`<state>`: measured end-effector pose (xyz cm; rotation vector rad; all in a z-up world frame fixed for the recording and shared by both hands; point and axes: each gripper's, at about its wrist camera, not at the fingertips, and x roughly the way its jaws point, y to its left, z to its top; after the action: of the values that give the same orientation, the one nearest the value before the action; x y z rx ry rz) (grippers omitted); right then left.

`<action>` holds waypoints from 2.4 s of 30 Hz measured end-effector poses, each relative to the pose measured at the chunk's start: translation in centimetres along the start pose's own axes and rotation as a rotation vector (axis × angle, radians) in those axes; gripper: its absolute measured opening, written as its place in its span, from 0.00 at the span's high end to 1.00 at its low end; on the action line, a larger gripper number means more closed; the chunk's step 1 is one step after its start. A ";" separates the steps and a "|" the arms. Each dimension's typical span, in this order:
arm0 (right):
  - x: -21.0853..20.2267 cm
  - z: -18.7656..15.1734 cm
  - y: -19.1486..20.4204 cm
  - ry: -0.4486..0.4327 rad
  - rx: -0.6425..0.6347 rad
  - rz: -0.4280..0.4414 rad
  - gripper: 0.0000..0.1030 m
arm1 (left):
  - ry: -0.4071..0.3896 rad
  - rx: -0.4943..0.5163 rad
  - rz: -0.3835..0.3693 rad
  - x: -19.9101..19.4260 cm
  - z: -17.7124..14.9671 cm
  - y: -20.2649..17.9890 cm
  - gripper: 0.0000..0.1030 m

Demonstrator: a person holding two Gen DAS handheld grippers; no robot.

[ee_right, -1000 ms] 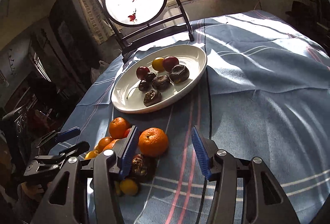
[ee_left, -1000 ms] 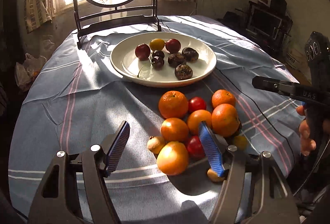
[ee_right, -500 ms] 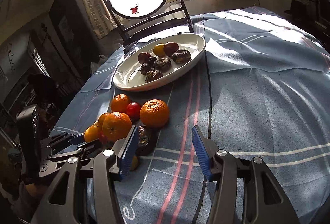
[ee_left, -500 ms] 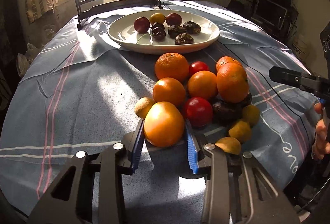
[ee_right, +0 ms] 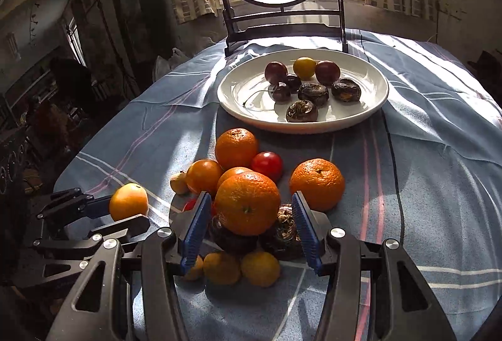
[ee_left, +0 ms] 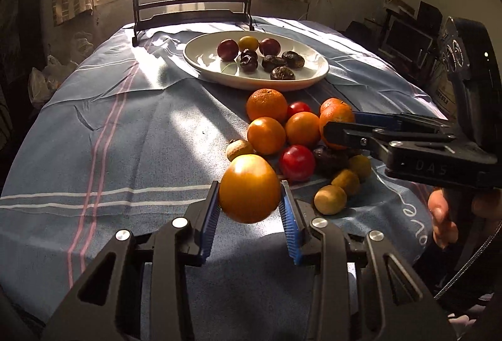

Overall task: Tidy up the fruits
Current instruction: 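Grasp an orange with left tool while right tool grasps another orange, then place the orange on the plate with left tool while right tool releases its orange there, then grasp a yellow lemon with left tool while right tool grasps another lemon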

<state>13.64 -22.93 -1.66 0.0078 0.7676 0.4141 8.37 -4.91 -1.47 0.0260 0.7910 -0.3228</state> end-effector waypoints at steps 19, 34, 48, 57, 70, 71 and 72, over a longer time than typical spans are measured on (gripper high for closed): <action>-1.8 6.0 -8.5 -0.099 0.205 0.021 0.58 | -0.054 0.021 -0.049 3.1 9.4 -0.7 0.65; -0.8 5.9 -10.4 -0.123 0.241 0.002 0.50 | -0.007 -0.001 0.002 6.6 11.2 -0.4 0.37; -4.2 -1.0 -9.3 -0.148 0.198 -0.042 0.47 | 0.023 0.084 -0.045 -0.2 0.1 -4.0 0.41; -3.9 -1.2 -8.9 -0.131 0.176 -0.039 0.47 | 0.055 0.152 -0.042 1.8 -0.6 -6.3 0.77; -3.4 -4.7 -2.8 0.018 -0.052 0.034 0.65 | -0.038 0.111 -0.029 -1.9 0.2 -5.1 0.87; -3.4 -5.0 -2.0 0.023 -0.081 0.035 0.65 | -0.025 0.112 -0.023 -1.5 0.1 -5.0 0.87; -3.3 -5.2 -1.5 0.026 -0.103 0.028 0.65 | -0.006 0.109 -0.019 -1.0 0.0 -4.8 0.87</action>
<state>8.56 -26.23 -3.48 -0.0832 0.7712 0.4805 6.26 -9.19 -0.28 0.1199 0.7675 -0.3836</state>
